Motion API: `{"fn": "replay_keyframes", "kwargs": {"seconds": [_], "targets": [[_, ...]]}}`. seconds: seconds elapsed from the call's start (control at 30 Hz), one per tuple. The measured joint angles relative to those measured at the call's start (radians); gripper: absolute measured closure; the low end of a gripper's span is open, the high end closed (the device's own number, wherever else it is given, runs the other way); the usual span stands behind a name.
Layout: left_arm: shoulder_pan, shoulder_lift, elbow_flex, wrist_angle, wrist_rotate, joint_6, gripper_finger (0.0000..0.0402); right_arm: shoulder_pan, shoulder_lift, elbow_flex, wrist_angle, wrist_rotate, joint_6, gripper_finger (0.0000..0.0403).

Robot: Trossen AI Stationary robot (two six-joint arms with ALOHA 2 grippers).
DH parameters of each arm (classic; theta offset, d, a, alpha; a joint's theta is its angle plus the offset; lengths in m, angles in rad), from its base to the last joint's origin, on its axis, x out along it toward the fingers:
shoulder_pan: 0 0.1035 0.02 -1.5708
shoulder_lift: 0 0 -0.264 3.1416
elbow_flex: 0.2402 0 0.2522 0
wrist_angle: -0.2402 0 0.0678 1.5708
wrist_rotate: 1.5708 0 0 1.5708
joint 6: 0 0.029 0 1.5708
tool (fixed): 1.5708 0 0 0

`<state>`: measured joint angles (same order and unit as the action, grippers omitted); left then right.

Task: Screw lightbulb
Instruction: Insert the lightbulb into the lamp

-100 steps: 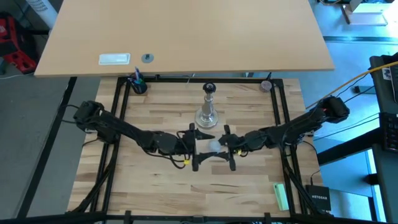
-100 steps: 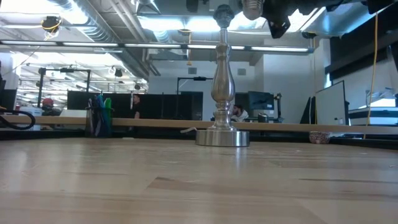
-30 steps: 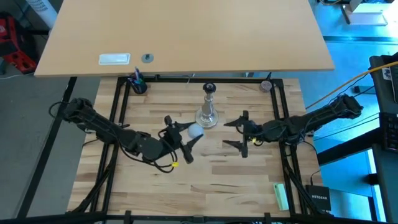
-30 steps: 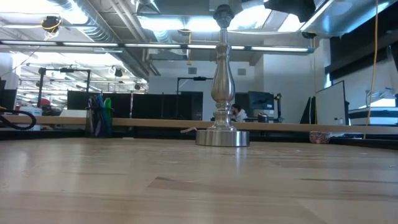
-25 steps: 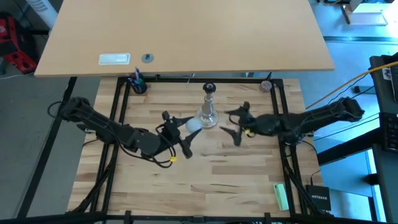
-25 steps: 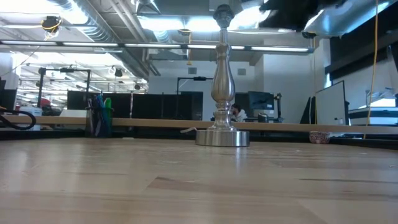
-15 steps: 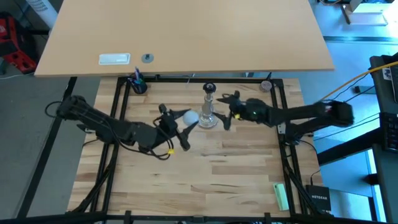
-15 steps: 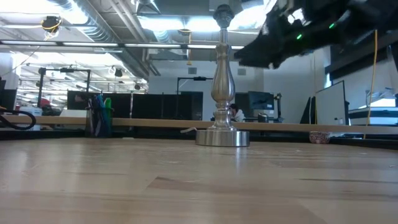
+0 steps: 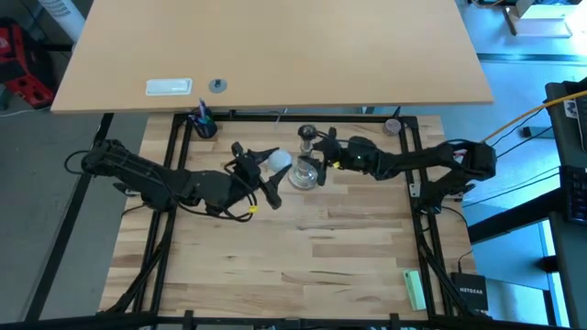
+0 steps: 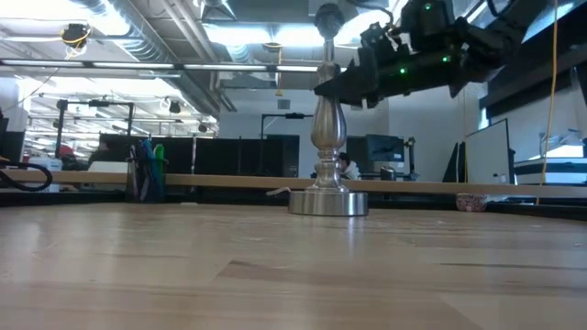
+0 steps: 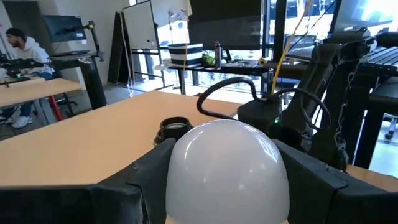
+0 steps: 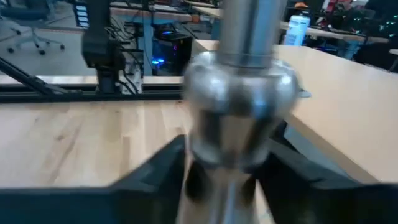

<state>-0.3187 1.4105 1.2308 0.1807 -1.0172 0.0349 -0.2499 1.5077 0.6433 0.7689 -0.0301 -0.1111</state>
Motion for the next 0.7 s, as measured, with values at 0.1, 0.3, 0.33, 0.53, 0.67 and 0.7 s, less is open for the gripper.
{"fn": "replay_keyframes", "kwargs": {"seconds": [0.1, 0.3, 0.33, 0.53, 0.67, 0.7], "targets": [[-0.015, 0.000, 0.000, 0.053, 0.007, 0.013, 0.0180, 0.046, -0.024, 0.002, -0.028, -0.019, -0.026, 0.0267], [-0.082, 0.002, 0.033, 0.155, 0.027, 0.093, 0.0180, 0.193, -0.079, 0.001, -0.124, -0.084, 0.041, 0.0267], [-0.096, 0.010, 0.058, 0.156, 0.026, 0.106, 0.0180, 0.213, -0.083, 0.000, -0.135, -0.093, 0.061, 0.0267], [-0.134, 0.131, 0.279, 0.029, 0.028, 0.181, 0.0180, 0.298, -0.070, 0.003, -0.139, -0.034, 0.080, 0.0267], [-0.105, 0.222, 0.446, -0.169, 0.029, 0.116, 0.0181, 0.310, -0.067, 0.002, -0.113, -0.014, 0.073, 0.0267], [-0.094, 0.241, 0.482, -0.210, 0.028, 0.100, 0.0181, 0.310, -0.066, 0.001, -0.110, -0.016, 0.075, 0.0267]]}}
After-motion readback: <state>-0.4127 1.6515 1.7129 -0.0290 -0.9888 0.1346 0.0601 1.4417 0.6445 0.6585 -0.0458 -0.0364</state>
